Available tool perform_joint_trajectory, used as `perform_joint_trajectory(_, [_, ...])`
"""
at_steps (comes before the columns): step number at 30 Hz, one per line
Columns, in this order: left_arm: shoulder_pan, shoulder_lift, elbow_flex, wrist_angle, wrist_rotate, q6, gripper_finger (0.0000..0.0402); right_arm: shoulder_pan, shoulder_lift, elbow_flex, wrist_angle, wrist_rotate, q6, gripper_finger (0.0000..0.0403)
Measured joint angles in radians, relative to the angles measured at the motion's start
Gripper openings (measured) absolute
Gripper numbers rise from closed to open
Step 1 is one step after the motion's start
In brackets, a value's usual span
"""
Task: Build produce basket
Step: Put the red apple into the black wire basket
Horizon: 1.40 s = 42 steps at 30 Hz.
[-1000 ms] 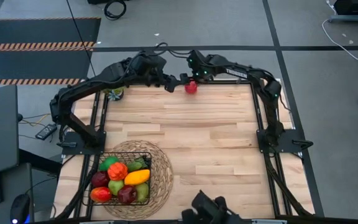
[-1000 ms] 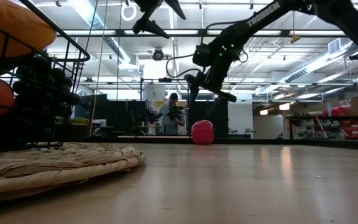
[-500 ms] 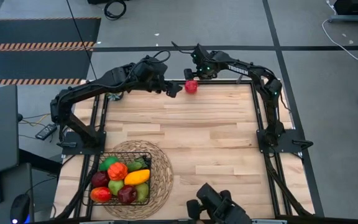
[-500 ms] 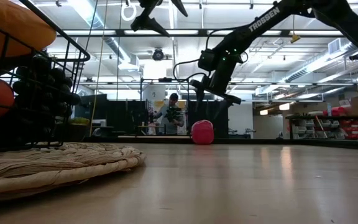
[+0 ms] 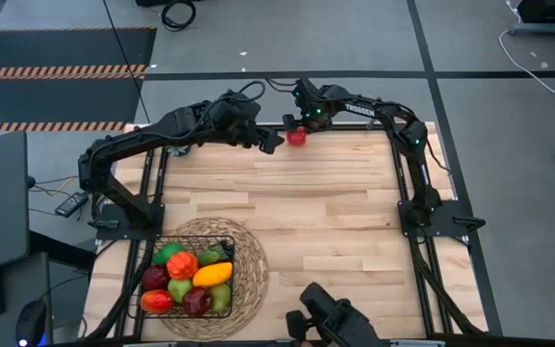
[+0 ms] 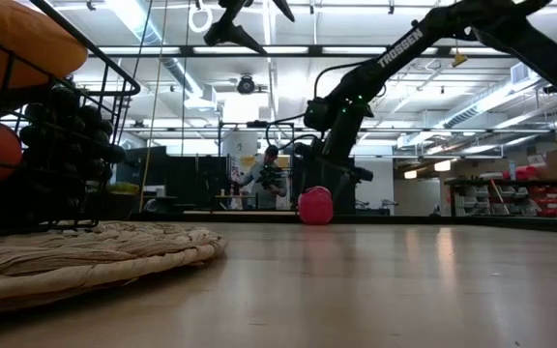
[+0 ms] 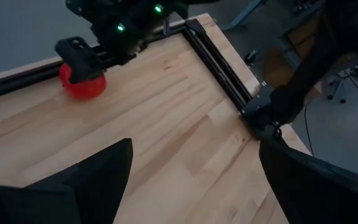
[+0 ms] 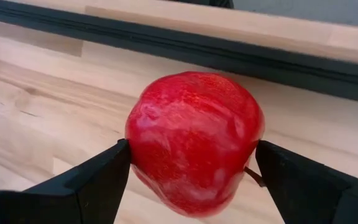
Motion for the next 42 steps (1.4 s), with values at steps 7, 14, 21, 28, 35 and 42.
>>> perform_joint_trajectory(7, [-0.028, 0.000, 0.000, 0.000, -0.033, -0.001, 0.0357, 0.020, 0.009, 0.001, 0.014, -0.010, 0.002, 0.0349])
perform_joint_trajectory(14, [-0.029, 0.000, 0.000, 0.000, -0.036, -0.001, 0.0357, 0.027, 0.011, 0.000, 0.029, -0.012, 0.001, 0.0349])
perform_joint_trajectory(21, [-0.030, 0.000, 0.000, 0.000, -0.036, -0.001, 0.0357, 0.033, 0.014, -0.002, 0.046, -0.091, 0.001, 0.0346])
perform_joint_trajectory(28, [-0.026, 0.000, 0.000, -0.023, -0.036, 0.031, 0.0357, 0.055, 0.010, -0.004, 0.083, -0.289, -0.017, 0.0304])
perform_joint_trajectory(35, [-0.009, 0.000, -0.001, -0.088, -0.037, 0.039, 0.0357, 0.080, -0.002, 0.001, 0.082, -0.320, -0.040, 0.0226])
perform_joint_trajectory(42, [-0.004, 0.000, -0.001, -0.134, -0.036, 0.046, 0.0357, 0.097, -0.014, 0.002, 0.061, -0.383, -0.097, 0.0215])
